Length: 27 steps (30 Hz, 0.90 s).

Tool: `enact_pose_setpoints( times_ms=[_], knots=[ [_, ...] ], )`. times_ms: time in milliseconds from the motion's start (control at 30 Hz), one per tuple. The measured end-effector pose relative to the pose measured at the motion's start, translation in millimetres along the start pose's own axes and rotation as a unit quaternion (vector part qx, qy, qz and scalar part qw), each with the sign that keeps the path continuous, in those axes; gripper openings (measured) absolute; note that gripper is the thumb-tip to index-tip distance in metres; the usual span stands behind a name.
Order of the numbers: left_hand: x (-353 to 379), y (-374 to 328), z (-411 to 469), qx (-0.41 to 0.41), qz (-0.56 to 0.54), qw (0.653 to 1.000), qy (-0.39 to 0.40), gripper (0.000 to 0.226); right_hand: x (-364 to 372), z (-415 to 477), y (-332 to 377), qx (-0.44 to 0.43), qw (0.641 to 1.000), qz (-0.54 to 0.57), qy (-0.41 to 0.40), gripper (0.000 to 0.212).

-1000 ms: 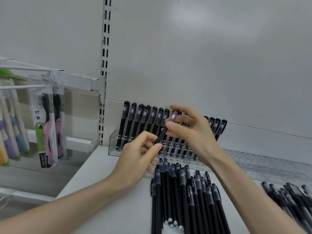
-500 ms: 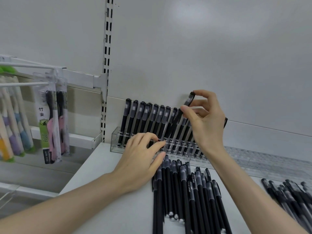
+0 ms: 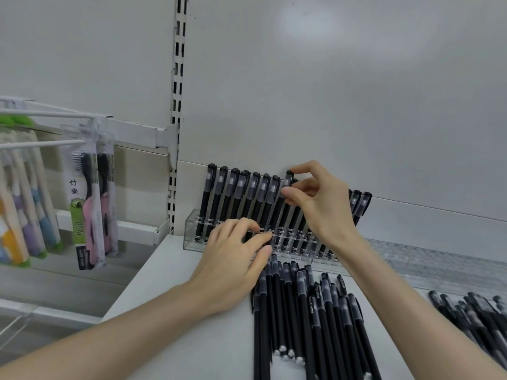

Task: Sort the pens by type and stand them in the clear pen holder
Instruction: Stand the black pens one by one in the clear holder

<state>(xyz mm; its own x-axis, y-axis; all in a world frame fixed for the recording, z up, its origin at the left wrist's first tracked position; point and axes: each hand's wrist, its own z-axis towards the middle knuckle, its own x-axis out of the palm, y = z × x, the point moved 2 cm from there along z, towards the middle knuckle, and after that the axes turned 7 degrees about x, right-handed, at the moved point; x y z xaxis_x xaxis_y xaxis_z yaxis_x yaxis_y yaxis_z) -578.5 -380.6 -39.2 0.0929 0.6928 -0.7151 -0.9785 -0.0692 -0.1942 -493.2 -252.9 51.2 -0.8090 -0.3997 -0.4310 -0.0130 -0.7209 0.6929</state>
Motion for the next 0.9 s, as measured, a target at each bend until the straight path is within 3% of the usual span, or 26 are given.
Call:
enact_pose_setpoints(
  times_ms=[600, 767, 900],
  knots=[
    [-11, -10, 4, -0.012, 0.026, 1.0, -0.002, 0.053, -9, -22, -7, 0.007, 0.997, -0.07, 0.018, 0.023],
    [-32, -29, 2, -0.086, -0.005, 0.996, 0.032, 0.034, -26, -44, -10, 0.002, 0.994, -0.093, 0.058, 0.012],
    [-41, -59, -20, -0.174, -0.022, 0.983, 0.053, 0.041, -37, -69, -20, 0.008, 0.982, -0.139, 0.13, 0.014]
  ],
)
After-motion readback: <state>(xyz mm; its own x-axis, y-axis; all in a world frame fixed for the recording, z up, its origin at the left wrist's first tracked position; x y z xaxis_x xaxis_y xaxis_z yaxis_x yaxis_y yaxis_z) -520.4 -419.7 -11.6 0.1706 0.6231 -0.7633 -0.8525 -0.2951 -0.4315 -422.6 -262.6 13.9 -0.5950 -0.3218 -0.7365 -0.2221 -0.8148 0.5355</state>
